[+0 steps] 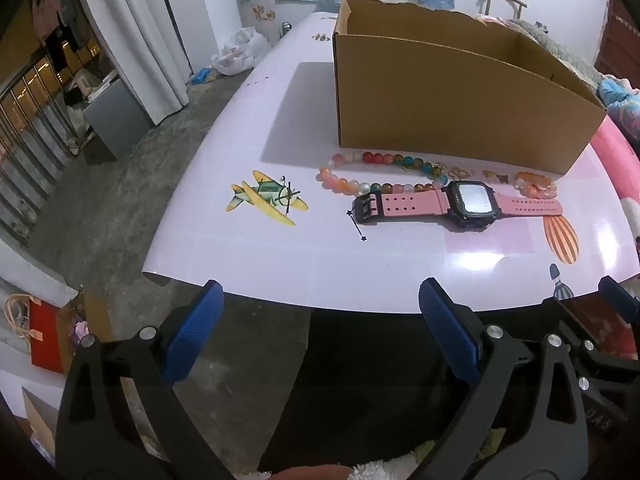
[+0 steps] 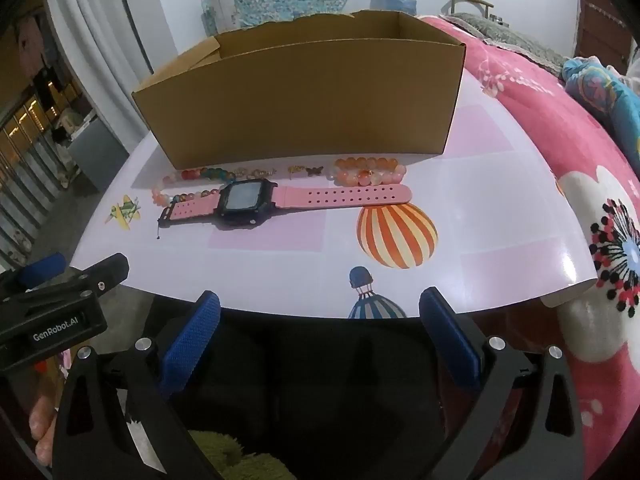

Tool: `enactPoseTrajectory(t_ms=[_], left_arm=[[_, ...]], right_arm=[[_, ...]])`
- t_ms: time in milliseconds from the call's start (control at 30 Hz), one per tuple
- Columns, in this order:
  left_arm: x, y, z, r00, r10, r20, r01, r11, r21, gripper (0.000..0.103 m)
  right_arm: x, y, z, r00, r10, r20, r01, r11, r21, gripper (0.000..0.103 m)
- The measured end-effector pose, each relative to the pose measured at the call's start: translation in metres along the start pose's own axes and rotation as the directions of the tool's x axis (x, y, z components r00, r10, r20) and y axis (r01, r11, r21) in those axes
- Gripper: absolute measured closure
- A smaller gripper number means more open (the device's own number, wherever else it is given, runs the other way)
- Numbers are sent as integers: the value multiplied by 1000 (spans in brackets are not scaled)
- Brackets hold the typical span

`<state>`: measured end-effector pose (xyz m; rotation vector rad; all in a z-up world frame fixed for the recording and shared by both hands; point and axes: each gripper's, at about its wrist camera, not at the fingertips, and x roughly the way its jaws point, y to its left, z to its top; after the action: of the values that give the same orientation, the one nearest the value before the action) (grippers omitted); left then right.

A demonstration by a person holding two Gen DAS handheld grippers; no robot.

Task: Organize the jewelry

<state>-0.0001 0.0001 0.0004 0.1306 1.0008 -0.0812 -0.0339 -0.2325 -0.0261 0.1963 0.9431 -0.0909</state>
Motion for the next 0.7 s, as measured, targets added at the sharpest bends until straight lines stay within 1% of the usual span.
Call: enactPoseTrajectory(t_ms=[233,700], left_arm=[[3,-1,1,1000,-6,-8,6,1000,-3,8],[-1,1,-3,1000,-12,-10,12,1000,-11,8]], right_arm=[[-2,1,-1,1000,-14,9,14,1000,-6,6],[-7,2,3,1000,-4,20,4,1000,-2,6]])
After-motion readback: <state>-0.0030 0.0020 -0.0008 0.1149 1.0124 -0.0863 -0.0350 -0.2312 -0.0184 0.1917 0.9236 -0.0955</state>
